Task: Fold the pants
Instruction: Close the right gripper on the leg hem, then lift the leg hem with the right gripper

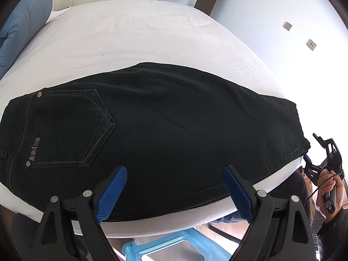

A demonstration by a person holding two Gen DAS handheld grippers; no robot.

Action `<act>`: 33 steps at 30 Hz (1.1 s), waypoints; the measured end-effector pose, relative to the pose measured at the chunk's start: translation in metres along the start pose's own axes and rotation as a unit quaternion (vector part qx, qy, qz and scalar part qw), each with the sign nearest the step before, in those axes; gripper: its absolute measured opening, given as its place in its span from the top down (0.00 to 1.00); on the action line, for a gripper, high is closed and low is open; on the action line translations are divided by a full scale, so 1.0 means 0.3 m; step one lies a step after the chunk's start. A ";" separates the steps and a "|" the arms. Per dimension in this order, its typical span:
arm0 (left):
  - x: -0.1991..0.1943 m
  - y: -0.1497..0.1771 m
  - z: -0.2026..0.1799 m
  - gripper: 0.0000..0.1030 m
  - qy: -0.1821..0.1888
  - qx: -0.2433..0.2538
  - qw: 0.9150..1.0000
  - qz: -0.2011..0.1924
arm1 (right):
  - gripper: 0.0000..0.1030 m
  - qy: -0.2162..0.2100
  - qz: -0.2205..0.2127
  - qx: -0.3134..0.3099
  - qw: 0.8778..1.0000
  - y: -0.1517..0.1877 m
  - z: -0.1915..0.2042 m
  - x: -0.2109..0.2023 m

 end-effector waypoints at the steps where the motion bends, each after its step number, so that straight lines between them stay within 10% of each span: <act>1: 0.003 -0.001 -0.008 0.12 0.002 0.000 1.000 0.000 | 0.45 -0.010 0.001 0.006 1.000 -0.009 -0.007 0.033; 8: -0.025 0.015 0.009 0.12 0.010 -0.001 1.000 0.004 | 0.49 -0.072 0.003 0.056 0.996 -0.033 -0.032 0.067; 14: 0.003 -0.030 -0.015 0.12 0.018 0.012 1.000 0.000 | 0.83 -0.049 -0.007 0.048 0.998 -0.056 -0.019 0.151; 33: 0.137 -0.034 0.084 0.03 0.058 -0.055 0.997 0.010 | 0.91 0.083 -0.078 -0.094 0.989 -0.009 0.192 0.311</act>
Point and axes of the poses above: each gripper's, at about its wrist camera, not at the fingertips, and x roughly the way its jaws point, z to its left, y to its underside, the point moved 6 cm from there along x, roughly the way its jaws point, and after that the axes turned 15 degrees about x, right-handed, at the moved point
